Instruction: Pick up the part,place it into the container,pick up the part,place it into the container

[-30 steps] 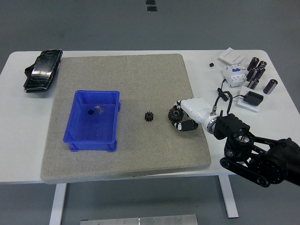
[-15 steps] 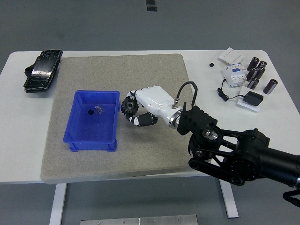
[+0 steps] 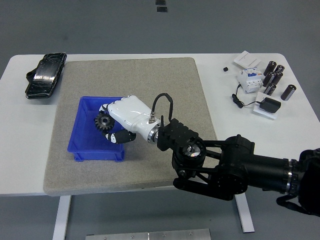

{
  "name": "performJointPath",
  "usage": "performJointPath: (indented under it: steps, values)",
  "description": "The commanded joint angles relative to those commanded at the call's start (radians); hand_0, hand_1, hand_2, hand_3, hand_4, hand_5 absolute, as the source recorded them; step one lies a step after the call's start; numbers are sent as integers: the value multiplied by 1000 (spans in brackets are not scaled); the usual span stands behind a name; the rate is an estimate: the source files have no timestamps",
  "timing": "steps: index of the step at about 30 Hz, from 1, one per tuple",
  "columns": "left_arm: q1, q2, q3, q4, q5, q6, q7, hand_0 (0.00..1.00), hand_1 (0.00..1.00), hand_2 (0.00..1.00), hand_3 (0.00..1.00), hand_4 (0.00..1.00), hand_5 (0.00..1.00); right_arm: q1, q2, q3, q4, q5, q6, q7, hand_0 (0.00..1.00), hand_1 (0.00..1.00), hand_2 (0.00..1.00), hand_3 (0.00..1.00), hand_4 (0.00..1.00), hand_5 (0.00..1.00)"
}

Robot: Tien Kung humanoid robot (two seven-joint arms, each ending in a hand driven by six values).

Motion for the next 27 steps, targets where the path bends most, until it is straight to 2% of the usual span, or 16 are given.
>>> performJointPath:
  steps: [1, 2, 7, 8, 13, 14, 19, 20, 27]
  values:
    - [0, 0, 0, 0, 1, 0, 0, 682, 661, 631, 583, 712, 294, 3, 6, -7, -5, 0, 4, -5, 306, 515, 541, 618, 518, 223]
    - [-1, 0, -1, 0, 2, 0, 1, 682, 661, 630, 583, 712, 294, 5, 12, -14, -10, 0, 9, -9, 634, 726, 737, 680, 612, 410]
    - [-1, 0, -6, -1, 8, 0, 3, 682, 661, 630, 583, 712, 294, 13, 31, -33, -29, 7, 30, -16, 634, 726, 737, 680, 612, 410]
    - [-2, 0, -7, -1, 9, 0, 4, 682, 661, 631, 583, 712, 293, 14, 31, -34, -31, 10, 35, -18, 868, 872, 862, 794, 695, 473]
    - [-4, -1, -15, -1, 17, 0, 8, 682, 661, 631, 583, 712, 293, 17, 31, -27, -35, 28, 65, -25, 868, 872, 862, 794, 695, 473]
    - [-4, -1, -16, -1, 17, 0, 8, 682, 661, 631, 580, 712, 293, 17, 31, -23, -35, 34, 70, -27, 955, 926, 916, 883, 821, 590]
    - [-5, -1, -17, -2, 18, 0, 9, 682, 661, 631, 580, 712, 293, 16, 31, -11, -26, 56, 74, -23, 955, 926, 916, 883, 821, 590]
    - [-6, -1, -16, -2, 18, 0, 9, 682, 661, 630, 577, 710, 292, 15, 31, -10, -25, 60, 72, -21, 967, 936, 922, 908, 930, 654]
    - [-8, -1, -13, -2, 16, -1, 7, 682, 661, 630, 572, 708, 291, 13, 31, -6, -9, 83, 50, -7, 979, 942, 930, 920, 947, 649]
